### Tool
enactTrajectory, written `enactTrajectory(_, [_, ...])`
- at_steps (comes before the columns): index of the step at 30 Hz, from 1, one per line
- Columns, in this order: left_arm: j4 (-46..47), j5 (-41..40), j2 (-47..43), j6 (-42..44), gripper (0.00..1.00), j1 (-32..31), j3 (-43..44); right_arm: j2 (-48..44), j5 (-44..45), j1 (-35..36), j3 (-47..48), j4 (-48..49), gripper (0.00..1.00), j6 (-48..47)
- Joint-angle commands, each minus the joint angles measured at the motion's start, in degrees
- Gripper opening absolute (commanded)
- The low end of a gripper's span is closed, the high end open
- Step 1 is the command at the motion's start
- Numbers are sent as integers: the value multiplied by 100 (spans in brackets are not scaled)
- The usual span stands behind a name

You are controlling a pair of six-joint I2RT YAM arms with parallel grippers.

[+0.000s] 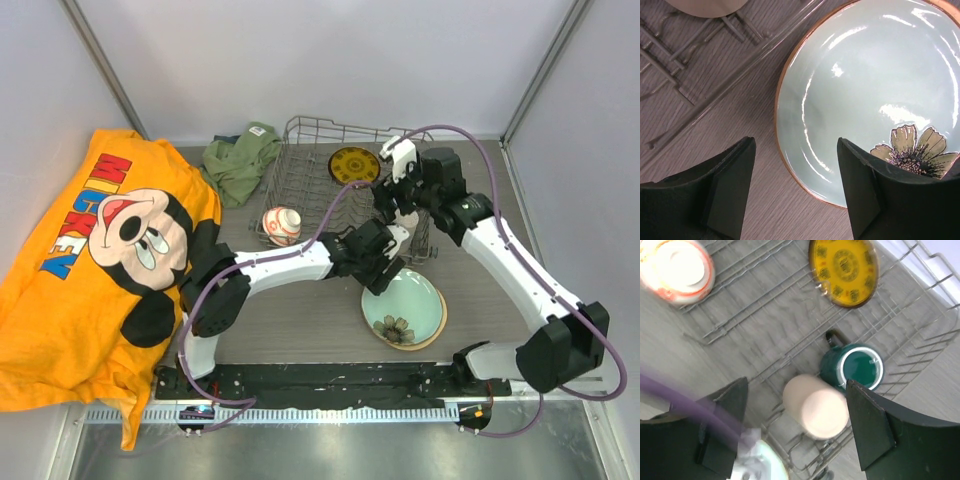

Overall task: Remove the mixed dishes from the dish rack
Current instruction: Place the plate at the center of the board, then pick up the plate from the dish rack.

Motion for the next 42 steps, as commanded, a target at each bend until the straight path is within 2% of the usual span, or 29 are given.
enactTrajectory(1, [-75,55,-360,369,71,-253,177,486,1208,-155,588,973,81,-110])
enactTrajectory(11, [-110,-112,-799,1019,72,-253,-34,1786,1384,-242,1748,1228,81,-250])
enactTrajectory(15, [22,-112,-1168,1327,79,-253,-315,2252,1332,-347,2117,1316,81,-338])
enactTrajectory(20, [250,-578,-1712,1741,82,-244,-737,2875,1270,-506,2635,1359,80,-294])
enactTrajectory(27, [303,-728,-2065,2066,88,-200,-957,3333,1042,-734,3102,1421,81,-127])
enactTrajectory(33, [303,-824,-2039,2128,89,-77,-1089,3177,269,-901,3173,1210,81,-48])
enactTrajectory(42, [119,-1219,-1854,2383,89,213,-853,2017,-487,-963,2110,1043,80,40])
